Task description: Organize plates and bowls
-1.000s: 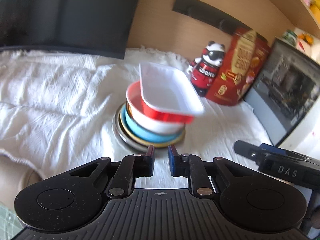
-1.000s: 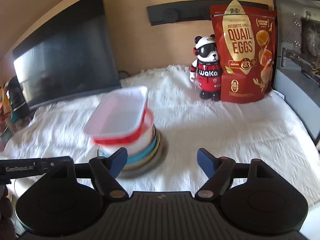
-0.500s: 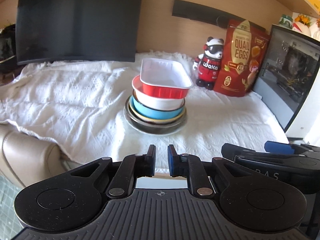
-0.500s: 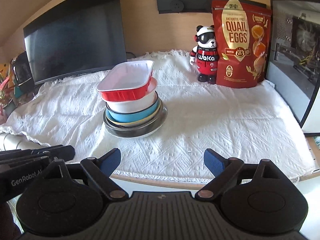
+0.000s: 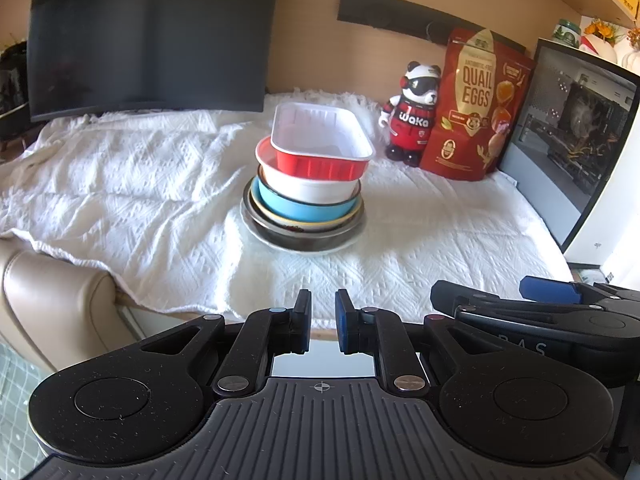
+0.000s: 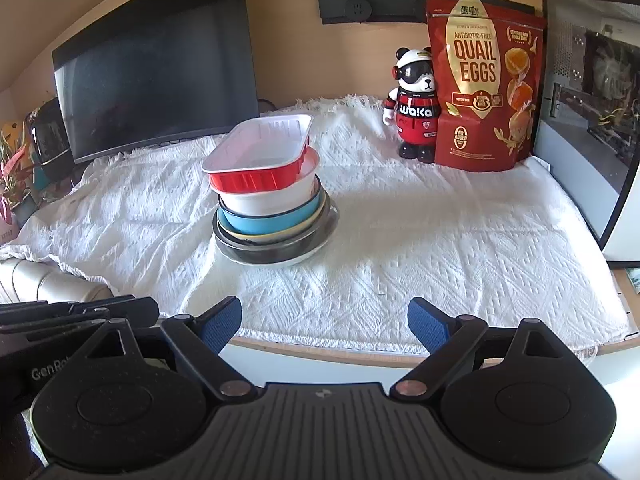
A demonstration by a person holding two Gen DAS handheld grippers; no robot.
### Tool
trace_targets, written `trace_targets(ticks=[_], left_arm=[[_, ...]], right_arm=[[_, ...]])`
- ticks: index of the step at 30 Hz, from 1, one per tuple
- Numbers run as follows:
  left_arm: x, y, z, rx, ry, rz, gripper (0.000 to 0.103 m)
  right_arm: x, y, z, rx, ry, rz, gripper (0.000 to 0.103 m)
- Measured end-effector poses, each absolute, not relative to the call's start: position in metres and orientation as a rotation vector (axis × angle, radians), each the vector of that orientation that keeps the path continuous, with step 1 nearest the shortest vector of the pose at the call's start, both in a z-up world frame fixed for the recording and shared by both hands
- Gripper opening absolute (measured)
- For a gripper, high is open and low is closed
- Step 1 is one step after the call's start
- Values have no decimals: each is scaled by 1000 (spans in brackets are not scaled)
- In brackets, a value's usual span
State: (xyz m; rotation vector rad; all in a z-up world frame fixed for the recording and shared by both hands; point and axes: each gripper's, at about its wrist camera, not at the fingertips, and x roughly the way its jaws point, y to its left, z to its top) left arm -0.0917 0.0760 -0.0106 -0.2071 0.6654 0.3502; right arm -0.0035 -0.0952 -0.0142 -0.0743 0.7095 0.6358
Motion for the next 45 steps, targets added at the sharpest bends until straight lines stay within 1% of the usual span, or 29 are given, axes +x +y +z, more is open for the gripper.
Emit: trace_targets(ticks=[45], left_arm=[[-89, 77, -18, -207, 687, 323, 15]], right_arm=[[-2, -93, -21, -83, 733, 617, 91]])
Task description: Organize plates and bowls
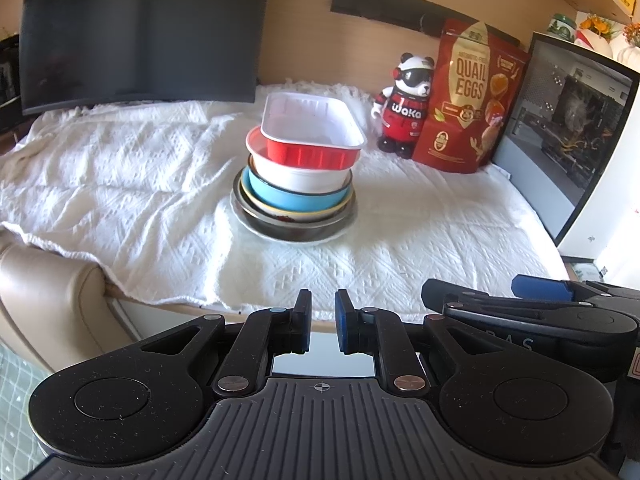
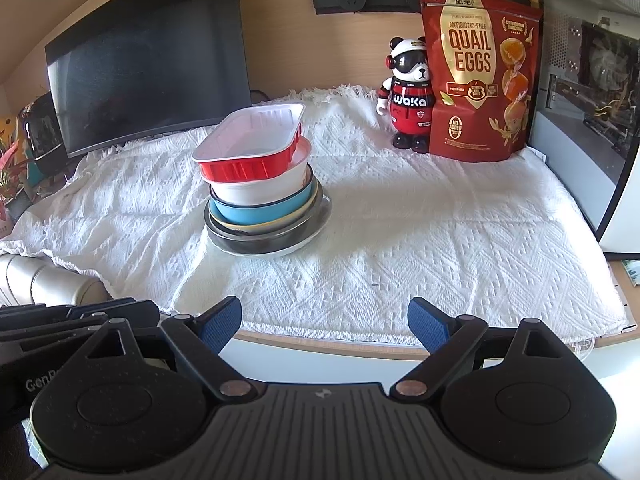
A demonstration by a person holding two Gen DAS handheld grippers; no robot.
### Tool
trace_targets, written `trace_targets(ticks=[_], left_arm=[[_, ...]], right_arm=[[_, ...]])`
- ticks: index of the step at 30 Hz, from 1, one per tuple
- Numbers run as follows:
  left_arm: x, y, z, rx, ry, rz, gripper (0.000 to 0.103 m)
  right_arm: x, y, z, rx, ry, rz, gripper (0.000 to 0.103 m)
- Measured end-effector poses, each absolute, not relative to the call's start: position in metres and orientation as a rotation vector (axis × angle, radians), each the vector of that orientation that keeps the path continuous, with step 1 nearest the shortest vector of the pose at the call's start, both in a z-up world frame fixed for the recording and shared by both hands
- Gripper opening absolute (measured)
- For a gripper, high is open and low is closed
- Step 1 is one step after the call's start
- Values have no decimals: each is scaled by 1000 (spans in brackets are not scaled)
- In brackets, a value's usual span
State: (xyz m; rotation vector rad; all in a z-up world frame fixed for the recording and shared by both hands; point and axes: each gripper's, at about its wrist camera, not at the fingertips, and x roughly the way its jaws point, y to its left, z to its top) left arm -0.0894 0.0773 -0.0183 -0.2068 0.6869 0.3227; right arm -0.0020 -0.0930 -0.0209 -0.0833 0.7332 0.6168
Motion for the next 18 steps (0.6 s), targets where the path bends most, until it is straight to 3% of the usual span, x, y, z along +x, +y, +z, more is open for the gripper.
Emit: trace_targets(ticks=[18], left_arm=[[-85, 110, -23, -239, 683, 346, 15]], right_arm=[[3, -73, -25, -92, 744, 635, 91]])
